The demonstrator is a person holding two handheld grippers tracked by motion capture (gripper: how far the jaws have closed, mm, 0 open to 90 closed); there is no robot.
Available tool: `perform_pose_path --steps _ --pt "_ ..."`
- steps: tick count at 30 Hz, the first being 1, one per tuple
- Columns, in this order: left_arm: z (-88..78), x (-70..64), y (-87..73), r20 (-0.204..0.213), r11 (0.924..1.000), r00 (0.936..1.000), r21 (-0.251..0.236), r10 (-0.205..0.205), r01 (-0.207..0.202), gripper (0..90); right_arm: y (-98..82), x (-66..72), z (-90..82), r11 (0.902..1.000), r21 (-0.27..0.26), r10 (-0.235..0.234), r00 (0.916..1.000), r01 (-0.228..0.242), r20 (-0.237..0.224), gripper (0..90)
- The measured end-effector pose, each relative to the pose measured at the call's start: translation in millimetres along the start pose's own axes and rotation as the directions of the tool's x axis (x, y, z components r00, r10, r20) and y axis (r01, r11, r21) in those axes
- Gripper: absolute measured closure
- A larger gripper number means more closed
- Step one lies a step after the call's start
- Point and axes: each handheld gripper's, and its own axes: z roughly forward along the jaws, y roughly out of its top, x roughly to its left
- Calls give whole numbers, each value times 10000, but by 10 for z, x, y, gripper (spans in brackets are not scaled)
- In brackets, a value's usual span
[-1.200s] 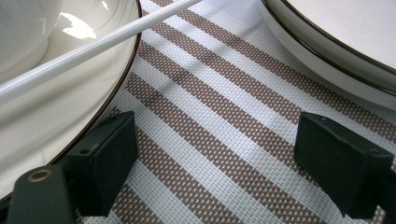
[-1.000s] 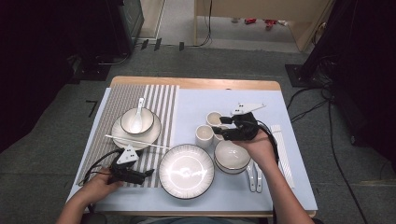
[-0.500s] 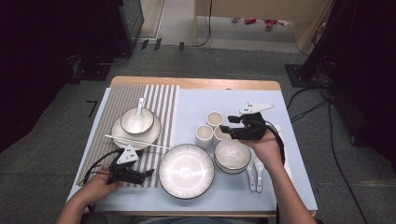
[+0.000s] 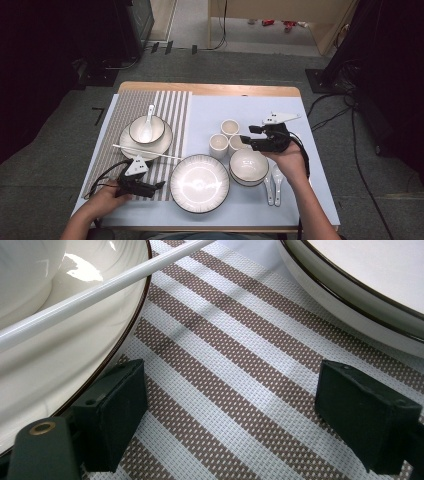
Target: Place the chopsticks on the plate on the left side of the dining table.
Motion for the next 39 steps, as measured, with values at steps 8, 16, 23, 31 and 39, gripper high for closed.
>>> perform_pose_path --steps 8,16,23,31,39 --pt "0 -1 0 7 10000 10000 2 -10 10 138 -52 -41 -65 9998 -146 149 9999 -148 53 461" --pt "0 1 1 1 10000 10000 12 19 -19 138 -137 -102 -152 9994 -212 271 9993 -266 250 461" --pt "-1 2 0 2 10000 10000 -1 5 -5 139 -193 -155 -205 9984 -344 449 9985 -438 300 461" --pt "0 1 0 5 10000 10000 1 -5 5 138 -269 -225 -248 9986 -278 465 9982 -455 373 462" --pt "0 1 0 4 10000 10000 3 -1 1 138 -366 -285 -280 9976 -276 654 9968 -642 465 463"
